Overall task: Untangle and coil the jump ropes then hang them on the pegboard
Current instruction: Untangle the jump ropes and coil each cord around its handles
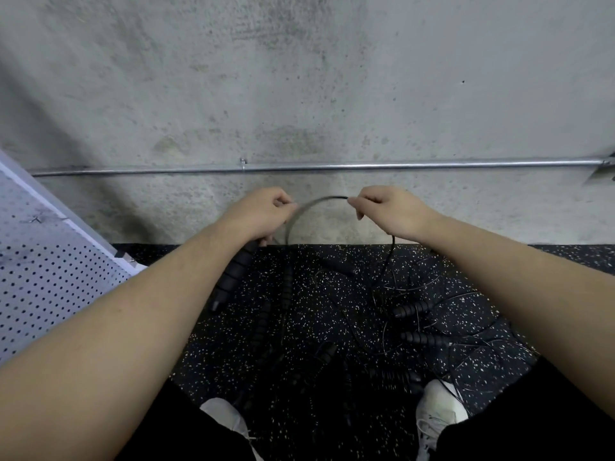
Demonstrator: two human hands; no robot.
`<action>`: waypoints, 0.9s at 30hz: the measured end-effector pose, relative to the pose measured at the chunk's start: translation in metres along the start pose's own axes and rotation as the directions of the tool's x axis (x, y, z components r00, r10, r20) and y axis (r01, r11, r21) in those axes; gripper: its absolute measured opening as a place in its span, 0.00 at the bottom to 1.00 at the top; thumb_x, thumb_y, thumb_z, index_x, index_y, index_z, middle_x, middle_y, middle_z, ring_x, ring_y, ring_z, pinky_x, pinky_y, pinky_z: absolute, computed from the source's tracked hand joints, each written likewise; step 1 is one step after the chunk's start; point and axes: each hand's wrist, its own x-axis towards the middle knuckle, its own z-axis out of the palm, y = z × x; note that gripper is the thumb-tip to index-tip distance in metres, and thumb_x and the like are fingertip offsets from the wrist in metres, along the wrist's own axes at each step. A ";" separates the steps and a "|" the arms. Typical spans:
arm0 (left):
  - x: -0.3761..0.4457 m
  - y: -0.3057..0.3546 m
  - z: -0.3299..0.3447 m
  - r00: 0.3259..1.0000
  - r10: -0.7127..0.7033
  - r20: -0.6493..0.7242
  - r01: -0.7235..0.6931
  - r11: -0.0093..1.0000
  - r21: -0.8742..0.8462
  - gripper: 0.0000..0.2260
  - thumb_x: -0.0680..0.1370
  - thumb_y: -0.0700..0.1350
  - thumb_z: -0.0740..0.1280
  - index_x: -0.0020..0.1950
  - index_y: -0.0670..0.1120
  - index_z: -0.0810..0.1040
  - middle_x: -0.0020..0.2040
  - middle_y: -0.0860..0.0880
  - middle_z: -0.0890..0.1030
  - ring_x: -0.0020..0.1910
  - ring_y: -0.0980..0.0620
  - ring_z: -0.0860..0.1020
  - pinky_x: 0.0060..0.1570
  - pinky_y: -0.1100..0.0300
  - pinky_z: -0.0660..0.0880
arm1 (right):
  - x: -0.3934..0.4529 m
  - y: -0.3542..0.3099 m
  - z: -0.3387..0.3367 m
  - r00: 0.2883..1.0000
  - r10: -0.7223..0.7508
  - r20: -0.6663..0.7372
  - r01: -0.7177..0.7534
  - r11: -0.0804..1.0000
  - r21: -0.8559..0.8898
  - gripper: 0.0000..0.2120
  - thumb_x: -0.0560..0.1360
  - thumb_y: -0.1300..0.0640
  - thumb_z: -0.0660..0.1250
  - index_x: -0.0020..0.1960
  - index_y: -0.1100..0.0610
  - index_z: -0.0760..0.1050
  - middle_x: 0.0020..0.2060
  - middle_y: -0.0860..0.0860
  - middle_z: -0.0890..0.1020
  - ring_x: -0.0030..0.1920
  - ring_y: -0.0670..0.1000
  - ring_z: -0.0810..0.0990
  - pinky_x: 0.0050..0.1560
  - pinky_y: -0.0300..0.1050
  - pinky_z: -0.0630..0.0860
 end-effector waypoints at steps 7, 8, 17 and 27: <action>-0.007 0.028 0.023 0.973 0.209 0.096 -0.202 0.976 -0.077 0.11 0.84 0.48 0.62 0.66 0.55 0.76 0.57 0.53 0.80 0.22 0.58 0.76 0.25 0.61 0.75 | 0.003 -0.014 0.008 0.996 -0.087 0.024 0.088 0.996 -0.030 0.17 0.83 0.45 0.62 0.44 0.54 0.81 0.27 0.47 0.73 0.22 0.42 0.65 0.24 0.36 0.61; -0.008 0.032 0.027 0.959 0.261 0.108 -0.255 0.965 -0.064 0.08 0.84 0.49 0.62 0.61 0.56 0.76 0.54 0.53 0.81 0.22 0.58 0.76 0.25 0.61 0.75 | 0.003 -0.016 0.009 0.996 -0.089 0.018 0.090 0.996 -0.023 0.17 0.83 0.45 0.61 0.44 0.53 0.80 0.27 0.47 0.73 0.23 0.42 0.66 0.25 0.36 0.61; -0.006 0.027 0.024 0.949 0.307 -0.078 -0.304 0.952 0.042 0.15 0.85 0.57 0.58 0.46 0.51 0.77 0.39 0.55 0.83 0.25 0.61 0.71 0.30 0.60 0.69 | -0.003 -0.003 0.007 0.982 -0.032 0.184 0.001 0.986 0.165 0.25 0.84 0.38 0.50 0.48 0.53 0.78 0.38 0.51 0.85 0.43 0.55 0.84 0.54 0.51 0.77; 0.004 -0.009 0.004 1.000 0.017 0.002 -0.017 0.991 -0.129 0.10 0.86 0.49 0.59 0.56 0.47 0.78 0.49 0.46 0.84 0.25 0.51 0.74 0.24 0.61 0.73 | -0.002 0.034 0.007 0.959 0.071 0.273 -0.001 0.969 -0.247 0.15 0.86 0.48 0.53 0.57 0.50 0.78 0.39 0.49 0.84 0.31 0.44 0.75 0.39 0.40 0.70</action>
